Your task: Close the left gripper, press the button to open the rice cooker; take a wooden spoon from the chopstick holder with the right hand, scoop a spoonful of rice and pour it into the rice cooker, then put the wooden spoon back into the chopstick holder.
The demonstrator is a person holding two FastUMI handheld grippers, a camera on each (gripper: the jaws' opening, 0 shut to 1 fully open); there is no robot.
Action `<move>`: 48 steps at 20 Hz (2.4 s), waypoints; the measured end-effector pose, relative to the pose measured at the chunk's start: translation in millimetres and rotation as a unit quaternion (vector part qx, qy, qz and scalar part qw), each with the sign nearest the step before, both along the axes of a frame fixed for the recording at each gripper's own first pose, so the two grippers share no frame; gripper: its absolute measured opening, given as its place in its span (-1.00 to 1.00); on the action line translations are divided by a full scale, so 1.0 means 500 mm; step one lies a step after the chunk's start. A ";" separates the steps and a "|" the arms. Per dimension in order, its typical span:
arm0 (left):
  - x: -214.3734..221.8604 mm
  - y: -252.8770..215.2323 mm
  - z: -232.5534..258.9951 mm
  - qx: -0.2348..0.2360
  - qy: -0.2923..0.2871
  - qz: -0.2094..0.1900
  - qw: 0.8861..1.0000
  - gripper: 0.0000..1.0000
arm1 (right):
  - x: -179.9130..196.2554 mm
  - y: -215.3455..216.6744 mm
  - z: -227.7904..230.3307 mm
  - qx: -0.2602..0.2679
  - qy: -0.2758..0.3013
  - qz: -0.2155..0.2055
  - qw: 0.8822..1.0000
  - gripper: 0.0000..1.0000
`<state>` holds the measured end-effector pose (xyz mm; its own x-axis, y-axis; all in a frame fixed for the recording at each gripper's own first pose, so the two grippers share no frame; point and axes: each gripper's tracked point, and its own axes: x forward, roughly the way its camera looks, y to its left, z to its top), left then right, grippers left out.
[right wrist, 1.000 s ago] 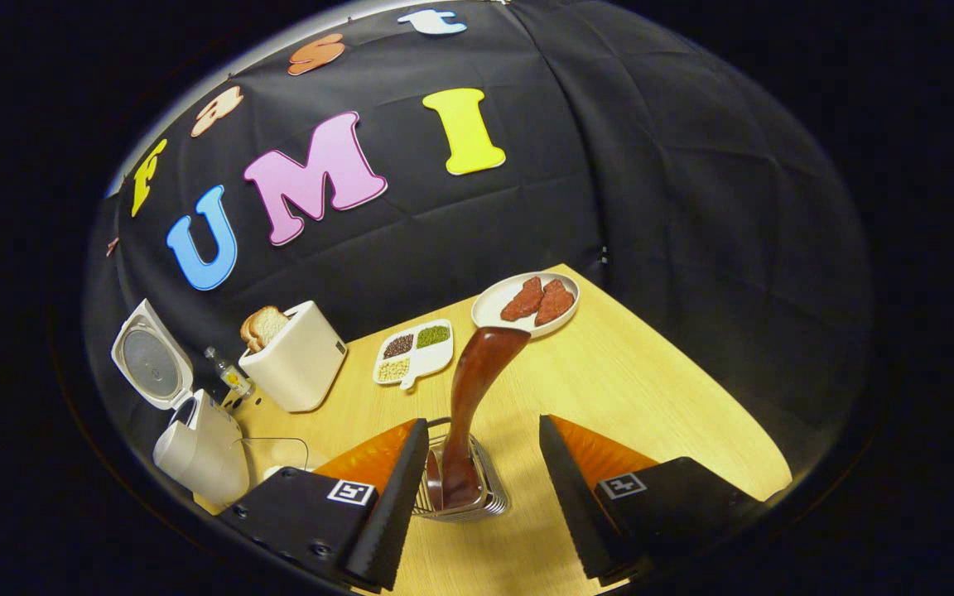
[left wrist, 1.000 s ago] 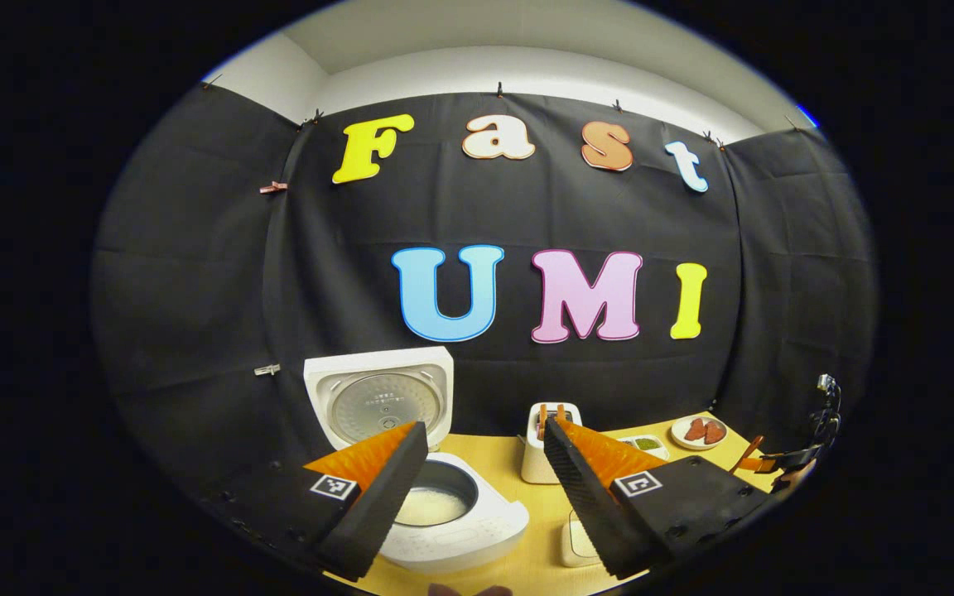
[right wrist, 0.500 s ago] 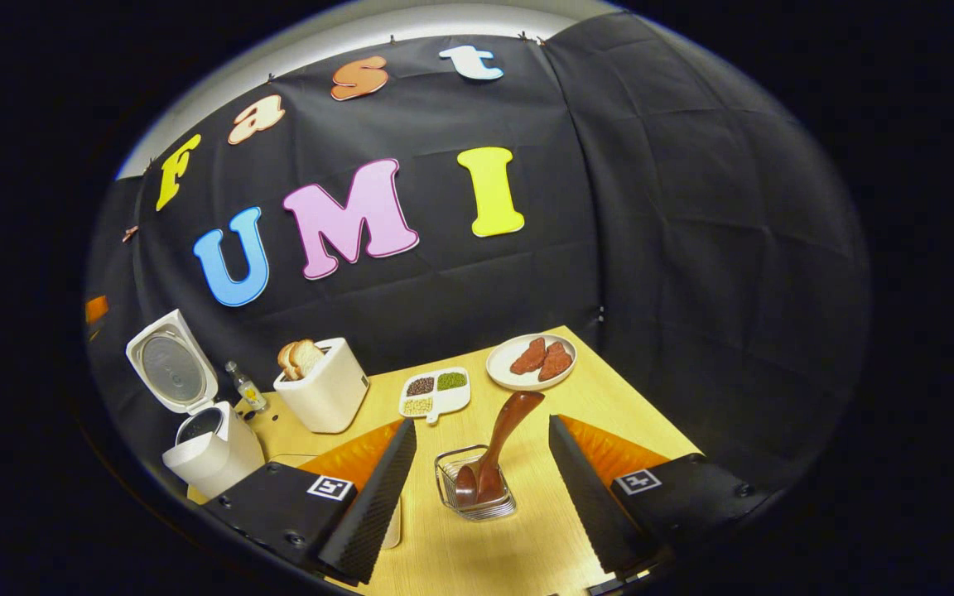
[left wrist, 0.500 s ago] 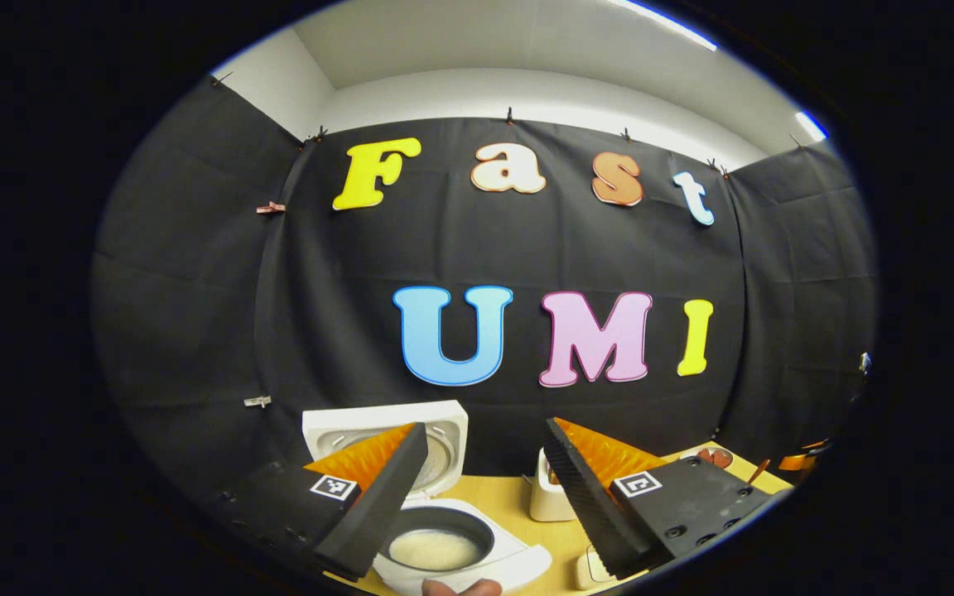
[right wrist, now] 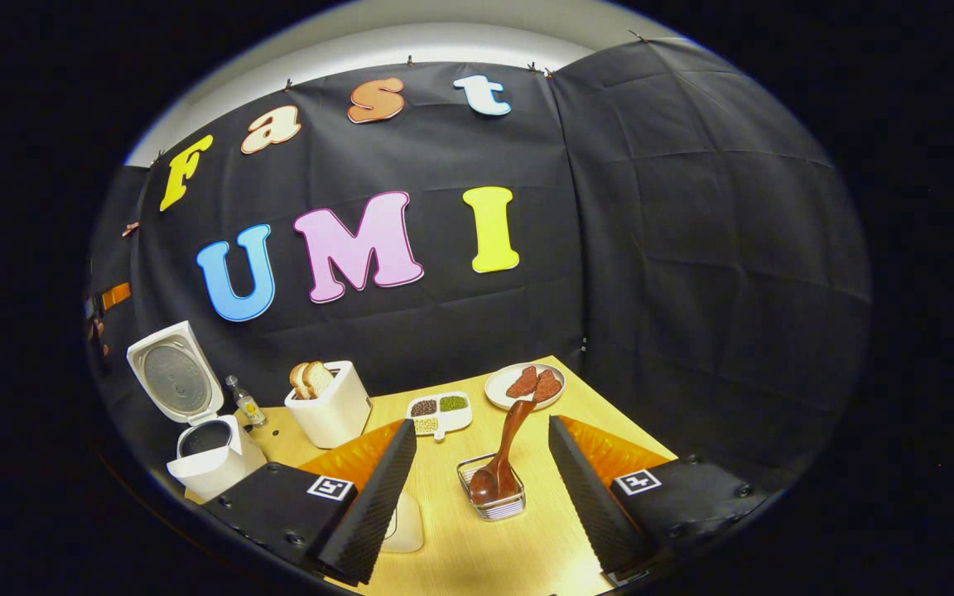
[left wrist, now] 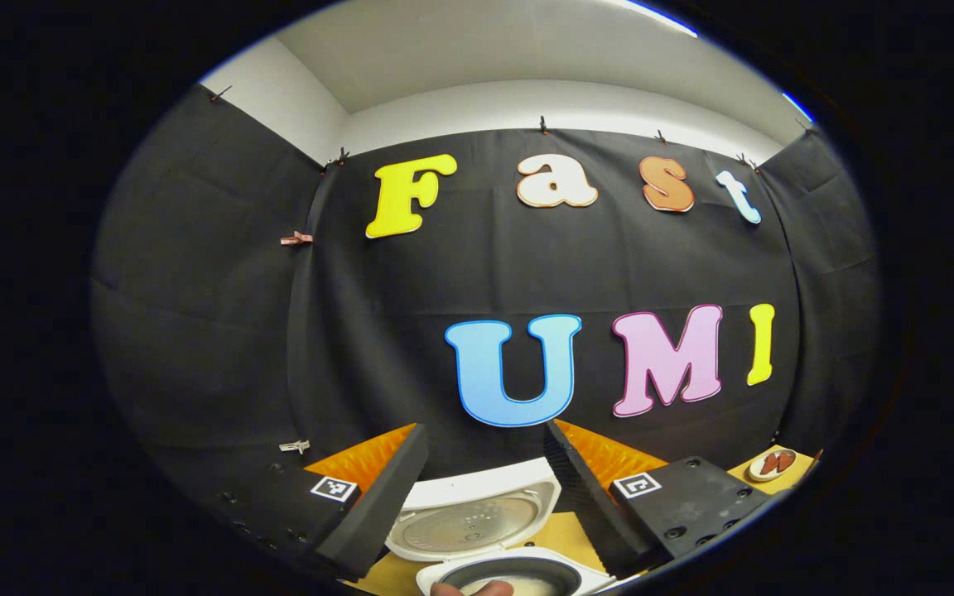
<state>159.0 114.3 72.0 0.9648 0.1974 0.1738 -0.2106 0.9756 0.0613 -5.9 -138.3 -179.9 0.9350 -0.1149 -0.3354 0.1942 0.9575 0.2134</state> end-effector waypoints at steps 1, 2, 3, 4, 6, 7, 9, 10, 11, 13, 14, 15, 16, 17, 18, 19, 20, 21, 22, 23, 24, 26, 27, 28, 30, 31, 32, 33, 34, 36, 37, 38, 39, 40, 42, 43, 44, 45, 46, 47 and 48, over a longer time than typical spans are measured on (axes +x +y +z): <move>0.028 0.015 -0.009 0.000 0.005 0.003 1.000 0.93 | -0.006 0.008 0.010 -0.003 -0.001 -0.001 1.000 0.97; 0.055 0.026 -0.024 -0.002 0.015 0.003 1.000 0.93 | -0.014 0.014 0.020 -0.005 -0.001 -0.003 1.000 0.97; 0.081 0.038 -0.039 -0.007 0.024 0.002 1.000 0.92 | -0.019 0.021 0.030 -0.007 -0.002 -0.003 1.000 0.97; 0.108 0.049 -0.054 -0.015 0.034 0.002 0.999 0.93 | -0.024 0.027 0.041 -0.009 -0.005 -0.004 1.000 0.97; 0.158 0.066 -0.077 -0.024 0.048 0.006 0.999 0.93 | -0.031 0.034 0.060 -0.014 -0.013 -0.006 1.000 0.97; 0.180 0.074 -0.085 -0.021 0.054 0.008 0.998 0.93 | -0.034 0.039 0.072 -0.014 -0.019 -0.005 1.000 0.97; 0.219 0.078 -0.105 -0.017 0.075 0.009 0.997 0.93 | -0.047 0.045 0.083 -0.016 -0.022 -0.004 1.000 0.96; 0.235 0.079 -0.115 -0.014 0.087 0.010 0.996 0.93 | -0.054 0.042 0.084 -0.019 -0.021 -0.004 1.000 0.96; 0.247 0.081 -0.130 -0.009 0.100 0.013 0.995 0.92 | -0.062 0.038 0.087 -0.022 -0.022 -0.007 0.999 0.97; 0.259 0.086 -0.170 -0.009 0.135 0.019 0.991 0.93 | -0.074 0.030 0.094 -0.022 -0.024 -0.016 0.999 0.96; 0.256 0.083 -0.182 -0.023 0.143 0.022 0.989 0.94 | -0.081 0.028 0.092 -0.021 -0.022 -0.019 0.999 0.96; 0.257 0.081 -0.183 -0.037 0.134 0.022 0.990 0.96 | -0.087 0.023 0.088 -0.024 -0.017 -0.021 0.999 0.96; 0.251 0.080 -0.189 -0.055 0.136 0.023 0.989 0.99 | -0.094 0.016 0.088 -0.032 -0.016 -0.024 0.999 0.97; 0.238 0.074 -0.185 -0.065 0.131 0.024 0.989 0.97 | -0.097 0.010 0.090 -0.039 -0.016 -0.025 0.999 0.97; 0.230 0.065 -0.190 -0.063 0.134 0.022 0.989 1.00 | -0.101 0.011 0.095 -0.043 -0.016 -0.023 0.999 0.97; 0.214 0.050 -0.198 -0.063 0.138 0.023 0.988 0.99 | -0.104 0.014 0.098 -0.044 -0.016 -0.018 0.999 0.96; 0.198 0.036 -0.202 -0.065 0.141 0.022 0.988 1.00 | -0.107 0.018 0.101 -0.045 -0.015 -0.011 0.999 0.96; 0.178 0.021 -0.208 -0.069 0.146 0.020 0.987 1.00 | -0.107 0.023 0.104 -0.047 -0.015 -0.005 0.999 0.96; 0.159 0.007 -0.215 -0.072 0.152 0.018 0.986 0.99 | -0.106 0.022 0.104 -0.049 -0.014 0.000 0.999 0.96; 0.138 -0.010 -0.228 -0.077 0.158 0.016 0.984 0.99 | -0.104 0.024 0.107 -0.052 -0.015 0.005 0.998 0.96; 0.117 -0.024 -0.239 -0.078 0.164 0.015 0.983 0.99 | -0.100 0.023 0.111 -0.054 -0.017 0.010 0.998 0.96; 0.079 -0.050 -0.262 -0.089 0.174 0.016 0.981 0.99 | -0.087 0.026 0.125 -0.052 -0.026 0.018 0.998 0.97; 0.062 -0.065 -0.278 -0.093 0.179 0.016 0.979 0.99 | -0.080 0.032 0.131 -0.048 -0.029 0.024 0.998 0.97; 0.043 -0.077 -0.294 -0.094 0.184 0.018 0.978 0.99 | -0.075 0.037 0.131 -0.046 -0.030 0.030 0.998 0.97; 0.009 -0.088 -0.324 -0.086 0.190 0.032 0.977 1.00 | -0.067 0.039 0.135 -0.047 -0.033 0.041 0.998 0.96; -0.006 -0.089 -0.339 -0.081 0.194 0.043 0.977 1.00 | -0.066 0.041 0.140 -0.046 -0.036 0.046 0.997 0.96; -0.018 -0.093 -0.354 -0.082 0.197 0.046 0.976 1.00 | -0.066 0.038 0.141 -0.047 -0.037 0.047 0.997 0.97; -0.030 -0.103 -0.370 -0.089 0.203 0.045 0.974 1.00 | -0.068 0.036 0.143 -0.046 -0.038 0.049 0.997 0.96; -0.040 -0.114 -0.389 -0.100 0.210 0.043 0.972 1.00 | -0.071 0.034 0.143 -0.046 -0.039 0.049 0.997 0.96; -0.058 -0.128 -0.430 -0.121 0.226 0.042 0.966 1.00 | -0.081 0.024 0.140 -0.042 -0.038 0.049 0.997 0.96; -0.064 -0.134 -0.452 -0.127 0.234 0.043 0.963 1.00 | -0.086 0.020 0.134 -0.039 -0.036 0.048 0.997 0.96; -0.069 -0.142 -0.470 -0.127 0.242 0.043 0.961 1.00 | -0.091 0.014 0.129 -0.039 -0.033 0.046 0.998 0.96; -0.071 -0.149 -0.485 -0.120 0.245 0.041 0.961 1.00 | -0.095 0.005 0.123 -0.040 -0.029 0.043 0.998 0.96; -0.075 -0.155 -0.499 -0.114 0.249 0.040 0.961 1.00 | -0.099 -0.001 0.116 -0.042 -0.025 0.041 0.998 0.96; -0.081 -0.161 -0.524 -0.112 0.257 0.039 0.959 1.00 | -0.105 -0.005 0.110 -0.039 -0.019 0.041 0.998 0.96; -0.084 -0.163 -0.538 -0.113 0.263 0.039 0.957 1.00 | -0.107 -0.006 0.109 -0.037 -0.017 0.040 0.998 0.96; -0.088 -0.167 -0.550 -0.111 0.268 0.039 0.956 1.00 | -0.109 -0.007 0.105 -0.036 -0.016 0.039 0.998 0.96; -0.092 -0.170 -0.562 -0.106 0.273 0.039 0.955 1.00 | -0.112 -0.007 0.103 -0.036 -0.014 0.040 0.998 0.96; -0.093 -0.173 -0.570 -0.101 0.277 0.039 0.955 1.00 | -0.113 -0.006 0.102 -0.037 -0.013 0.041 0.998 0.96; -0.095 -0.175 -0.577 -0.099 0.278 0.039 0.955 1.00 | -0.116 -0.007 0.098 -0.043 -0.011 0.042 0.998 0.97; -0.096 -0.175 -0.581 -0.098 0.279 0.040 0.954 1.00 | -0.117 -0.008 0.097 -0.051 -0.010 0.044 0.998 0.97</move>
<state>111.1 27.0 -218.7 0.8765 0.2503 -0.4112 -0.2728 0.9621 0.0042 -64.3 -142.4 -131.6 0.9497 -0.0656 -0.3063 0.1058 0.9876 0.1164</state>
